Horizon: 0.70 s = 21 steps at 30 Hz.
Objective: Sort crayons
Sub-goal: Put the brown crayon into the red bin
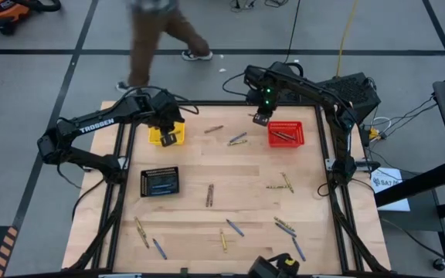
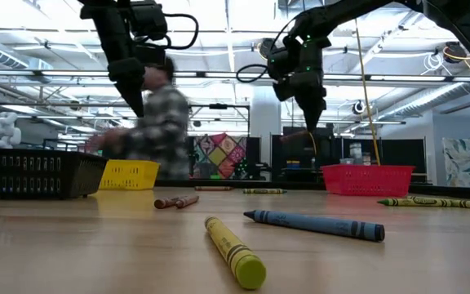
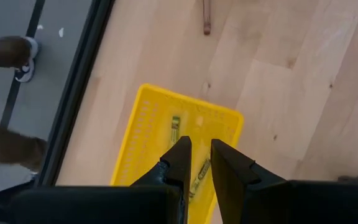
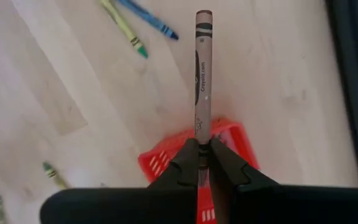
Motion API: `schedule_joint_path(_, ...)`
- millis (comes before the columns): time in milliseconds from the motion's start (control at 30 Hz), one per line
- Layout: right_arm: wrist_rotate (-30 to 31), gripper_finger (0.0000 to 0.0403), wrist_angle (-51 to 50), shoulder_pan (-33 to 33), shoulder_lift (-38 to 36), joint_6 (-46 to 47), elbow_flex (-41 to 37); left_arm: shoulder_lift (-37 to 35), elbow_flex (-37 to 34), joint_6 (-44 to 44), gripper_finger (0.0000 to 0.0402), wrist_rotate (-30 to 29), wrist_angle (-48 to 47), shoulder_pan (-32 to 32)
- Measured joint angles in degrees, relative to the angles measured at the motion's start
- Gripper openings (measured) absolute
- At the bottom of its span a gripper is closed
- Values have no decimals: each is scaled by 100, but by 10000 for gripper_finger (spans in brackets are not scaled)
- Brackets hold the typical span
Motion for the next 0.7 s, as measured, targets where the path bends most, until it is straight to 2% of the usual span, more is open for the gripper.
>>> schedule_joint_path(367, -21, 0, -404, -2, -149, 133, -141, -7, -59, -13, 59, -1, -168, 0)
schedule_joint_path(467, -28, 0, -205, -33, -525, 156, -674, -7, -232, -11, 59, 0, -170, -2)
schedule_joint_path(700, -43, 0, 780, -186, -1780, 428, -2550, -7, -518, -15, 59, -1, -112, -2)
